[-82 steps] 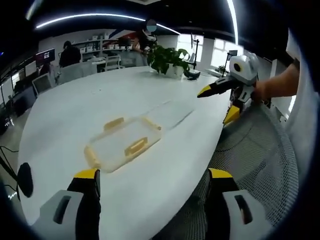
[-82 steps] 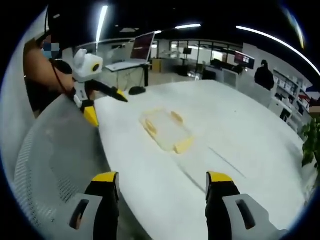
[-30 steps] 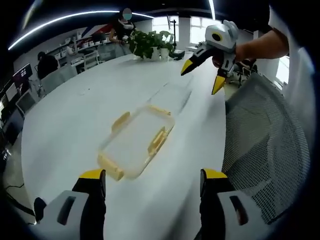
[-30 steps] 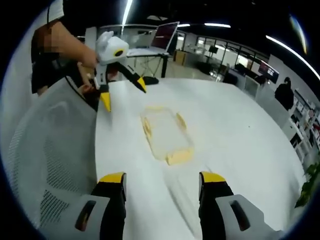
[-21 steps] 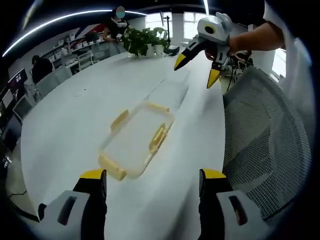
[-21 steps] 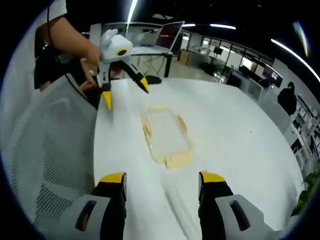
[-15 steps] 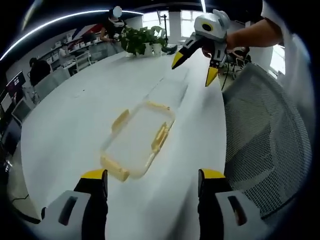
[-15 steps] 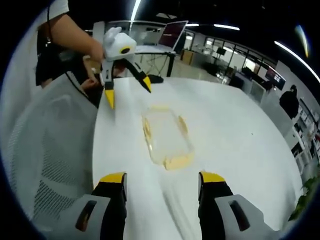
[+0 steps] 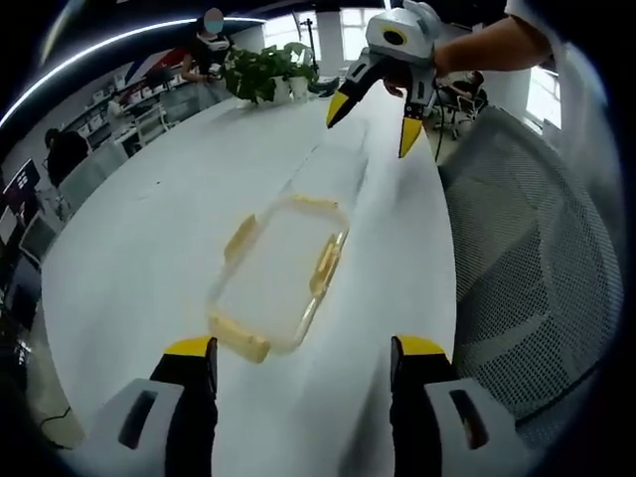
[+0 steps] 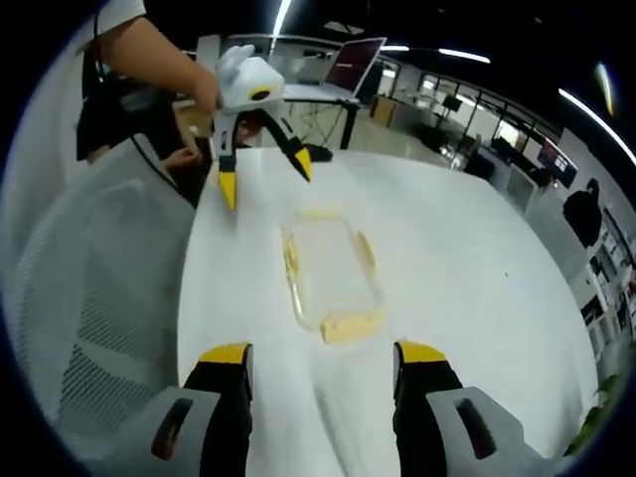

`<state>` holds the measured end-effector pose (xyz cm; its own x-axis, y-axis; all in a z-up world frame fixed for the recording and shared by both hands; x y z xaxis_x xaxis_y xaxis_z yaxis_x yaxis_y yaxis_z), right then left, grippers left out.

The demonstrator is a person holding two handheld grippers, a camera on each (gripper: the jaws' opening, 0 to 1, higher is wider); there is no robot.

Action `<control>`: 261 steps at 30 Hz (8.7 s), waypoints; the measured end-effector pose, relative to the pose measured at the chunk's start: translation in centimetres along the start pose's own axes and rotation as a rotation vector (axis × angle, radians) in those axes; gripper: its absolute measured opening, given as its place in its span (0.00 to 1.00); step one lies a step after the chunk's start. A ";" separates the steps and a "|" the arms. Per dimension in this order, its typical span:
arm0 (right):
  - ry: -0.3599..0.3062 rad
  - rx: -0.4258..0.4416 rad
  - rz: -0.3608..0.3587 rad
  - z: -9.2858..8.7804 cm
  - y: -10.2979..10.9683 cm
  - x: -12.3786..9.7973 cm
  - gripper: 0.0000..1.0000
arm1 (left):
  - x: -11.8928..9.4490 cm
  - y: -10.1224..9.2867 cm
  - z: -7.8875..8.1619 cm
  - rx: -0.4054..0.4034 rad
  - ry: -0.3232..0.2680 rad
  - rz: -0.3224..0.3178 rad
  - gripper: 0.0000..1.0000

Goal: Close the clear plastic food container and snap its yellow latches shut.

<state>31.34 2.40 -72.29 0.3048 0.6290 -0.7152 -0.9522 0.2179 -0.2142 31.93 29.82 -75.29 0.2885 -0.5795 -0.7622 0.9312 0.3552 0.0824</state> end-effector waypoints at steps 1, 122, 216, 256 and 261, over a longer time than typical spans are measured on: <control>0.003 -0.006 0.003 0.1 -0.1 0.1 0.56 | 0.0 0.1 0.1 0.008 0.005 -0.003 0.70; 0.303 -0.129 0.284 -0.9 -4.4 10.4 0.47 | 5.8 6.2 0.6 0.301 0.268 -0.274 0.40; 0.444 -0.112 0.297 -0.4 -4.5 10.9 0.37 | 5.7 5.9 0.5 0.258 0.304 -0.233 0.37; 0.353 -0.119 0.249 2.1 -5.3 6.0 0.38 | 2.1 5.4 4.4 0.312 0.272 -0.183 0.38; 0.348 -0.121 0.237 2.2 -5.3 5.5 0.38 | 2.0 5.5 5.0 0.323 0.272 -0.178 0.38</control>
<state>38.16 6.38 -73.64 0.0718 0.3575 -0.9311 -0.9969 -0.0039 -0.0784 38.71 26.99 -73.14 0.0887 -0.3819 -0.9199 0.9952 -0.0048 0.0979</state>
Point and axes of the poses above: the point that each gripper's makers call its tool centre point, and the gripper's own axes: x roughly forward along the fingers, y roughly to its left, z roughly out of its top, the point moved 7 cm from there along -x, roughly backward along the fingers, and after that the axes turned 3 degrees about -x, right-handed, at the moved point
